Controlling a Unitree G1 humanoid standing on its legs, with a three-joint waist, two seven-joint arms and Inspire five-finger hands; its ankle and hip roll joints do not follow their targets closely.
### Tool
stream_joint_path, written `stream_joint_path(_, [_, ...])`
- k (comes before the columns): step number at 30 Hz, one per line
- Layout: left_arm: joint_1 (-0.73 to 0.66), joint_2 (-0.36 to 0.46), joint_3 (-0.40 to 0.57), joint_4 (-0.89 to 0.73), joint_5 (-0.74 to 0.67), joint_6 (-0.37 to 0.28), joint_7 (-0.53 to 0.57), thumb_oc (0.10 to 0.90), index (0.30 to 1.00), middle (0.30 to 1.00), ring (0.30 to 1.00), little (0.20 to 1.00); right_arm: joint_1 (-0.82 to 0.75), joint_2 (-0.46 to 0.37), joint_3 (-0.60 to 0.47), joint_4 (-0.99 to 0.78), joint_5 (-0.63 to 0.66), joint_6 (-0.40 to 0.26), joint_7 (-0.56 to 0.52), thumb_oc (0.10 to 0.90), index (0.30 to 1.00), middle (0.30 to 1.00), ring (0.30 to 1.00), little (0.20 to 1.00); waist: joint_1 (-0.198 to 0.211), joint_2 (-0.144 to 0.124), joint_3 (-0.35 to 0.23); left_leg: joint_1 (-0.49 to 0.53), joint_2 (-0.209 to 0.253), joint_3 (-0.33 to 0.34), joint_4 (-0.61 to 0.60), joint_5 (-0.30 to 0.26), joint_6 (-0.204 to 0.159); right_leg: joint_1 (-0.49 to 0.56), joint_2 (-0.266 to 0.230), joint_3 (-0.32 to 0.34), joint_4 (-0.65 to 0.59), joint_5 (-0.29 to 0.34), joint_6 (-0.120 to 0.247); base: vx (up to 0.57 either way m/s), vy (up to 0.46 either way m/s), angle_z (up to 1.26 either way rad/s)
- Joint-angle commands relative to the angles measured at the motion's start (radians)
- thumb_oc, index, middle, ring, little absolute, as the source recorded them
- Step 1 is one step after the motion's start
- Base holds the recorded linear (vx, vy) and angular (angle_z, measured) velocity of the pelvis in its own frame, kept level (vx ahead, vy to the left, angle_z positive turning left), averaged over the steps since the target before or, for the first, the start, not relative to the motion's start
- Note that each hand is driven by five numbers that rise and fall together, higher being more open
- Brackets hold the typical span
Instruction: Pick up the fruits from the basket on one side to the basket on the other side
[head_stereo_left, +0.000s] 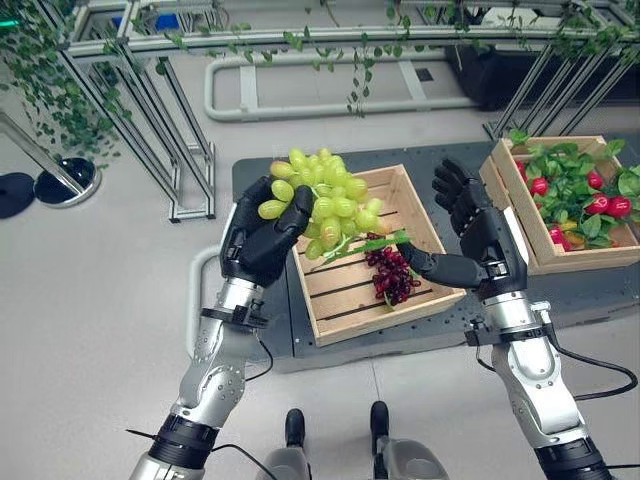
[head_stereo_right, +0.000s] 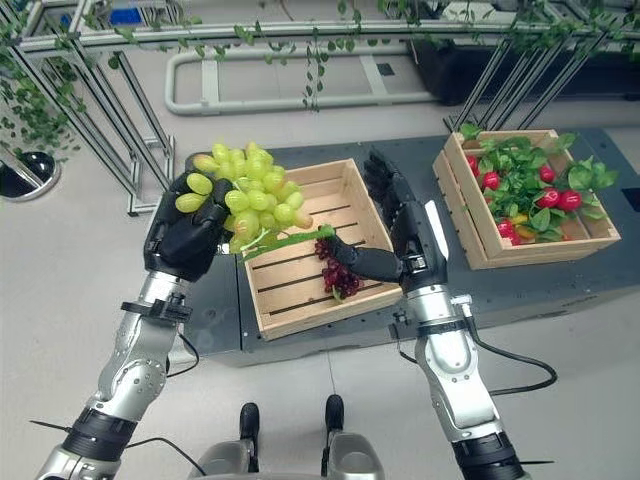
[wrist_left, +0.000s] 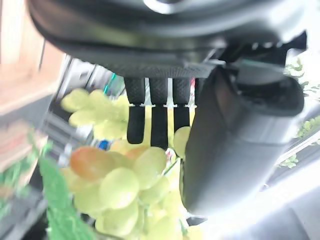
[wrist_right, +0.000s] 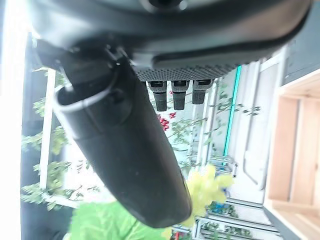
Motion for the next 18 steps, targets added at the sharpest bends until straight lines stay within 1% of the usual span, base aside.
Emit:
stream_joint_path(1, [-0.034,-0.03,-0.026,-0.061,-0.049,-0.015,-0.122,0.4,0.3,0.3,0.3,0.3,-0.038,-0.083,-0.008,-0.066,-0.015,-0.11,0.038,0.8,0.9,0.9,0.9,0.9,0.005,0.02,-0.202,-0.013,0.009,-0.024,0.001,-0.061,0.013,0.018,-0.042,-0.017,0.001,-0.006,0.012,0.04,-0.004,-0.01])
stream_joint_path(2, [-0.034,-0.009,-0.021,-0.057,-0.059,0.019,-0.142,0.4,0.3,0.3,0.3,0.3,-0.046,-0.109,-0.016,-0.071,0.013,-0.098,0.071,0.8,0.9,0.9,0.9,0.9,0.005,0.021,-0.211,-0.007,0.011,-0.022,0.001,-0.065,0.013,0.021,-0.043,-0.014,0.001,-0.008,0.014,0.04,-0.009,-0.02])
stream_joint_path(5, [-0.037,0.021,-0.014,-0.055,-0.032,0.071,-0.192,0.4,0.3,0.3,0.3,0.3,-0.057,-0.146,-0.028,-0.073,0.043,-0.084,0.111,0.8,0.9,0.9,0.9,0.9,0.007,0.022,-0.222,-0.002,0.014,-0.018,0.001,-0.068,0.013,0.027,-0.045,-0.013,0.001,-0.01,0.016,0.03,-0.006,-0.01])
stream_joint_path(6, [-0.039,0.047,-0.014,-0.058,0.009,0.086,-0.219,0.4,0.3,0.3,0.3,0.3,-0.061,-0.166,-0.033,-0.074,0.06,-0.08,0.122,0.8,0.9,0.9,0.9,0.9,0.007,0.023,-0.226,0.0,0.014,-0.019,0.001,-0.068,0.013,0.028,-0.046,-0.012,0.001,-0.011,0.016,0.0,0.0,0.0])
stream_joint_path(7, [-0.039,0.054,-0.015,-0.059,0.018,0.088,-0.223,0.4,0.3,0.3,0.3,0.3,-0.062,-0.17,-0.034,-0.075,0.065,-0.079,0.124,0.8,0.9,0.9,0.9,0.9,0.008,0.024,-0.227,0.0,0.014,-0.019,0.001,-0.068,0.013,0.029,-0.047,-0.012,0.001,-0.011,0.017,0.04,-0.012,-0.02])
stream_joint_path(8, [-0.043,0.089,-0.014,-0.067,0.082,0.097,-0.248,0.4,0.3,0.3,0.3,0.3,-0.063,-0.185,-0.038,-0.078,0.083,-0.072,0.129,0.8,0.9,0.9,0.9,0.9,0.009,0.025,-0.234,0.002,0.015,-0.019,0.001,-0.069,0.013,0.032,-0.048,-0.012,0.001,-0.012,0.018,0.03,-0.014,-0.01])
stream_joint_path(10, [-0.056,0.149,-0.012,-0.079,0.197,0.085,-0.247,0.4,0.3,0.3,0.3,0.3,-0.068,-0.204,-0.041,-0.084,0.102,-0.061,0.131,0.8,0.9,0.9,0.9,0.9,0.01,0.028,-0.239,0.003,0.016,-0.02,0.001,-0.069,0.013,0.033,-0.051,-0.013,0.001,-0.013,0.02,0.02,-0.008,0.0])
stream_joint_path(13, [-0.079,0.223,-0.003,-0.096,0.281,0.065,-0.238,0.4,0.3,0.3,0.3,0.3,-0.07,-0.219,-0.039,-0.093,0.129,-0.038,0.131,0.8,0.9,0.9,0.9,0.9,0.014,0.036,-0.249,0.002,0.015,-0.023,0.001,-0.067,0.012,0.035,-0.053,-0.013,0.001,-0.015,0.022,0.0,0.0,0.0])
stream_joint_path(15, [-0.092,0.252,0.015,-0.106,0.307,0.064,-0.231,0.4,0.3,0.3,0.3,0.3,-0.074,-0.216,-0.033,-0.092,0.138,-0.028,0.141,0.8,0.9,0.9,0.9,0.9,0.014,0.04,-0.254,0.003,0.015,-0.026,0.001,-0.066,0.013,0.034,-0.055,-0.012,0.001,-0.015,0.023,0.0,0.0,0.0])
stream_joint_path(18, [-0.107,0.26,0.024,-0.118,0.32,0.064,-0.22,0.4,0.3,0.3,0.3,0.3,-0.082,-0.205,-0.02,-0.09,0.135,-0.018,0.154,0.8,0.9,0.9,0.9,0.9,0.016,0.044,-0.26,0.001,0.015,-0.029,0.001,-0.065,0.013,0.035,-0.056,-0.012,0.001,-0.016,0.024,0.0,0.0,0.0])
